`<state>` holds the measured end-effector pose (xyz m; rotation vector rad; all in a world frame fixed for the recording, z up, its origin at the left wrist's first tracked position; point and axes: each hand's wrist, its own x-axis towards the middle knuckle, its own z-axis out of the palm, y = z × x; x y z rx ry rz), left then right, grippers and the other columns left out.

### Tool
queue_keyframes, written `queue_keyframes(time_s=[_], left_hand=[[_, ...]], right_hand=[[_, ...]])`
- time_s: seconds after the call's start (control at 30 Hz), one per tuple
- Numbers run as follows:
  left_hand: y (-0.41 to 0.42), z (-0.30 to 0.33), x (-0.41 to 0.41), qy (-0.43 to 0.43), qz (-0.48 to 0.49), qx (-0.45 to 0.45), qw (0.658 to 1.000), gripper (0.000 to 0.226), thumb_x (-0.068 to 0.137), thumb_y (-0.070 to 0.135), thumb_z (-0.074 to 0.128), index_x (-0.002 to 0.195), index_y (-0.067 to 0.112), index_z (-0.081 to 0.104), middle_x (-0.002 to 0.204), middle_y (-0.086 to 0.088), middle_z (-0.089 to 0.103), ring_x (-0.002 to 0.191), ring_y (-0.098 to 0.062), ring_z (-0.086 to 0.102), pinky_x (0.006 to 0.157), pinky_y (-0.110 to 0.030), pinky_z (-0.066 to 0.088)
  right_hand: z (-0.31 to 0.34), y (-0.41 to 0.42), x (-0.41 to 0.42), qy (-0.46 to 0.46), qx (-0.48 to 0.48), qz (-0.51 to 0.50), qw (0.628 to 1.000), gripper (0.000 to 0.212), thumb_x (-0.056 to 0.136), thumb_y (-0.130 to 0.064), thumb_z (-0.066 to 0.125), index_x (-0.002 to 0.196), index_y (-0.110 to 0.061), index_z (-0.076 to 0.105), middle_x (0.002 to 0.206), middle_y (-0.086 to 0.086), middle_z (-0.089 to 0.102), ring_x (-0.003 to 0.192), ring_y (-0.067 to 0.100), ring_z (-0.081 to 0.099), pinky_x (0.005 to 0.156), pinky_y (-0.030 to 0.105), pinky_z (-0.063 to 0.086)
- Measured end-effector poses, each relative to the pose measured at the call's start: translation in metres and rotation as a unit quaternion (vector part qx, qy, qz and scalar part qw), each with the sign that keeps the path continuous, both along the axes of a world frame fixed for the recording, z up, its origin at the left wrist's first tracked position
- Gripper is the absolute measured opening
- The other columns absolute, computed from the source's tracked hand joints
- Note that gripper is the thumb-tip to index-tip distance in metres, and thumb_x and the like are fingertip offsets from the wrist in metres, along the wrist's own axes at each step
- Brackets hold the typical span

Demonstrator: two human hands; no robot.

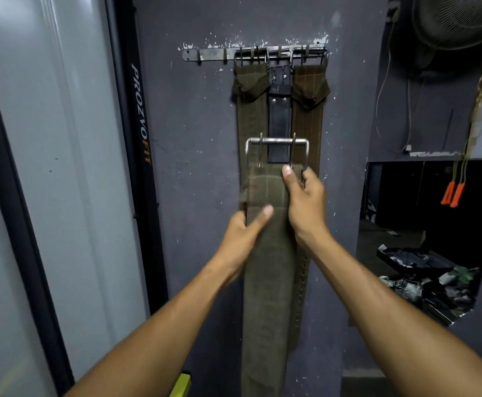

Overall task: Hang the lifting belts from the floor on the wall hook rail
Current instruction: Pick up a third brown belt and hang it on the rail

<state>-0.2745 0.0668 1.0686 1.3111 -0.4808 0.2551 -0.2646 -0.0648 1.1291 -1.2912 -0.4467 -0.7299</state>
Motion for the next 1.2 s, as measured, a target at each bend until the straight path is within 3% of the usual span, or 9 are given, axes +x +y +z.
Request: queue_keyframes(time_s=[0.17, 0.3, 0.43, 0.53, 0.7, 0.83, 0.97, 1.1, 1.2], left_hand=[[0.006, -0.03, 0.002, 0.023, 0.033, 0.019, 0.999, 0.046, 0.082, 0.054, 0.08, 0.107, 0.016, 0.079, 0.104, -0.006, 0.083, 0.096, -0.018, 0.08, 0.073, -0.026, 0.062], [0.015, -0.052, 0.002, 0.065, -0.022, 0.044, 0.997, 0.035, 0.078, 0.04, 0.085, 0.104, 0.017, 0.082, 0.111, -0.009, 0.081, 0.101, -0.02, 0.078, 0.079, -0.028, 0.062], [0.017, -0.089, -0.004, 0.122, -0.05, -0.001, 0.991, 0.033, 0.076, 0.034, 0.086, 0.102, 0.014, 0.083, 0.11, -0.014, 0.08, 0.099, -0.023, 0.079, 0.08, -0.031, 0.063], [0.016, -0.122, -0.011, 0.142, -0.051, 0.098, 0.984, 0.039, 0.072, 0.037, 0.089, 0.106, 0.017, 0.082, 0.113, -0.007, 0.081, 0.106, -0.021, 0.078, 0.083, -0.027, 0.062], [0.013, -0.168, -0.017, 0.188, -0.034, 0.096, 0.977, 0.033, 0.079, 0.027, 0.087, 0.107, 0.012, 0.08, 0.113, -0.01, 0.081, 0.106, -0.025, 0.077, 0.084, -0.029, 0.061], [0.012, -0.129, -0.006, 0.165, -0.056, 0.117, 0.978, 0.035, 0.085, 0.009, 0.082, 0.118, 0.009, 0.073, 0.121, -0.014, 0.077, 0.109, -0.023, 0.076, 0.085, -0.029, 0.062], [0.01, -0.025, 0.01, 0.067, -0.068, -0.057, 0.994, 0.035, 0.096, 0.019, 0.069, 0.129, 0.007, 0.065, 0.126, -0.014, 0.075, 0.115, -0.026, 0.072, 0.097, -0.038, 0.06], [0.008, 0.047, 0.03, 0.075, 0.094, -0.038, 0.992, 0.047, 0.105, 0.032, 0.058, 0.119, -0.011, 0.069, 0.114, -0.028, 0.076, 0.094, -0.029, 0.076, 0.087, -0.04, 0.063], [0.0, 0.05, 0.034, 0.087, 0.149, -0.026, 0.985, 0.043, 0.104, 0.03, 0.06, 0.109, -0.013, 0.068, 0.106, -0.031, 0.072, 0.088, -0.033, 0.067, 0.093, -0.058, 0.058]], right_hand=[[0.029, 0.007, 0.011, 0.005, -0.016, -0.026, 1.0, 0.032, 0.103, -0.028, 0.064, 0.104, 0.003, 0.068, 0.104, 0.028, 0.075, 0.101, 0.045, 0.072, 0.091, 0.063, 0.057], [0.043, 0.01, 0.012, 0.003, -0.013, -0.028, 1.0, 0.022, 0.103, -0.027, 0.064, 0.101, -0.006, 0.071, 0.099, 0.021, 0.076, 0.091, 0.031, 0.074, 0.09, 0.059, 0.059], [0.047, 0.008, 0.014, 0.009, -0.018, -0.02, 1.0, 0.027, 0.104, -0.028, 0.063, 0.107, -0.002, 0.071, 0.106, 0.02, 0.077, 0.098, 0.032, 0.076, 0.092, 0.053, 0.06], [0.049, 0.007, 0.015, 0.007, -0.014, -0.021, 1.0, 0.024, 0.104, -0.026, 0.063, 0.106, -0.004, 0.072, 0.101, 0.015, 0.078, 0.092, 0.024, 0.075, 0.089, 0.046, 0.061], [0.047, 0.005, 0.02, 0.006, -0.026, -0.029, 0.999, 0.034, 0.104, -0.029, 0.063, 0.109, 0.003, 0.07, 0.107, 0.023, 0.077, 0.104, 0.039, 0.073, 0.092, 0.054, 0.06], [0.029, 0.003, 0.026, 0.029, -0.074, -0.04, 0.996, 0.035, 0.103, -0.035, 0.062, 0.107, -0.001, 0.07, 0.103, 0.017, 0.078, 0.1, 0.034, 0.075, 0.092, 0.055, 0.06], [-0.004, -0.002, 0.032, 0.047, -0.126, -0.067, 0.989, 0.039, 0.104, -0.038, 0.061, 0.105, 0.001, 0.068, 0.101, 0.023, 0.076, 0.1, 0.043, 0.072, 0.091, 0.06, 0.056], [-0.031, 0.004, 0.029, 0.066, -0.13, -0.048, 0.988, 0.03, 0.102, -0.042, 0.061, 0.107, -0.014, 0.072, 0.102, 0.004, 0.08, 0.099, 0.022, 0.076, 0.093, 0.053, 0.059], [-0.041, -0.001, 0.023, 0.067, -0.089, -0.006, 0.994, 0.033, 0.094, -0.052, 0.067, 0.111, -0.024, 0.068, 0.105, -0.004, 0.079, 0.1, 0.011, 0.076, 0.094, 0.046, 0.062]])
